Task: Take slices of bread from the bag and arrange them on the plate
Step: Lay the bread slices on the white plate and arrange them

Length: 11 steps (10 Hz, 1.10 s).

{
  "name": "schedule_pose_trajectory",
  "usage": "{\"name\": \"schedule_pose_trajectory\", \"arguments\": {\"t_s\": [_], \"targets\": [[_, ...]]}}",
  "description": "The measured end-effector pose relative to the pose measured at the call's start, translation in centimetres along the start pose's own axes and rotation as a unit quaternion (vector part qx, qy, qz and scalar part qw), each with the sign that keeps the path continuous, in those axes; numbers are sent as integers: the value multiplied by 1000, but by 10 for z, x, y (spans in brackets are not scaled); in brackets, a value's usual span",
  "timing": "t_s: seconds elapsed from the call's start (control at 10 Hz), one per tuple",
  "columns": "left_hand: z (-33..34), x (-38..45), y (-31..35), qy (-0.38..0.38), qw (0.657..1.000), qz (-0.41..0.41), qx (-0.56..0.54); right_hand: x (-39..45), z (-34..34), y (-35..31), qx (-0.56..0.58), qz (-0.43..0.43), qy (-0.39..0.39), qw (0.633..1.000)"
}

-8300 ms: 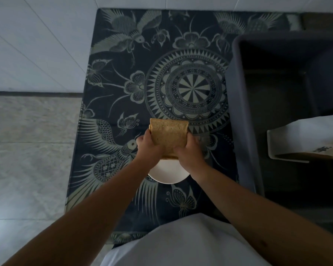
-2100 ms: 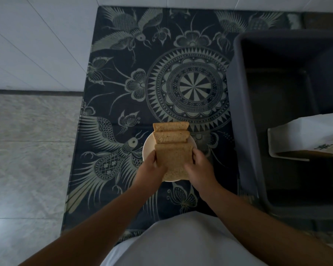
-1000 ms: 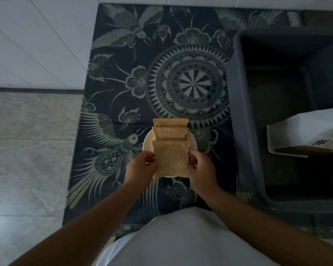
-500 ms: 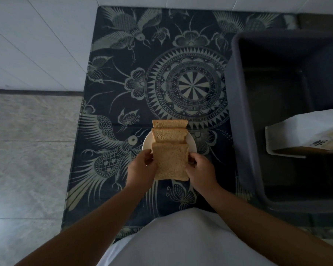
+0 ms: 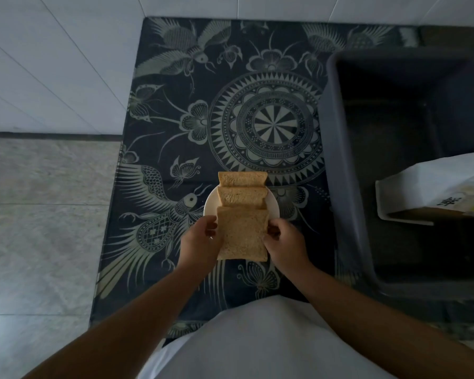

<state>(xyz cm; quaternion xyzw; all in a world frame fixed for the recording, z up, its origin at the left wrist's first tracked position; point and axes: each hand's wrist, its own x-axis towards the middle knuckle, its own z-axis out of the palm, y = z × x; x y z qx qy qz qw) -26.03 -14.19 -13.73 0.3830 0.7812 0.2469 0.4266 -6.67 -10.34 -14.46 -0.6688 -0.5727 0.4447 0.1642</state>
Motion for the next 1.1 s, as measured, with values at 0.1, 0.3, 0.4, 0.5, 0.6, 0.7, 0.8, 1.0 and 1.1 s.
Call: {"name": "schedule_pose_trajectory", "arguments": {"t_s": [0.1, 0.3, 0.4, 0.5, 0.6, 0.7, 0.8, 1.0, 1.1], "targets": [[1, -4, -4, 10, 1000, -6, 20, 0, 0, 0, 5, -7, 14, 1000], [3, -6, -4, 6, 1000, -7, 9, 3, 1, -4, 4, -4, 34, 999], [1, -3, -4, 13, 1000, -6, 0, 7, 1, -5, -6, 8, 25, 1000], [1, -1, -5, 2, 1000, -7, 5, 9, 1, -6, -18, 17, 17, 1000], [0, 0, -8, -3, 1000, 0, 3, 8, 2, -6, -24, 19, 17, 999], [-2, 0, -11, -10, 1000, 2, 0, 5, 3, -5, -31, 19, 20, 999], [-2, 1, -13, -14, 1000, 7, 5, 4, 4, -5, -18, 22, 26, 999], [-4, 1, -15, -38, 999, 15, 19, 4, 1, -9, -12, 38, 16, 999], [-10, 0, -10, -8, 998, 33, 52, 0, -1, -16, 12, 50, 18, 999]]}}
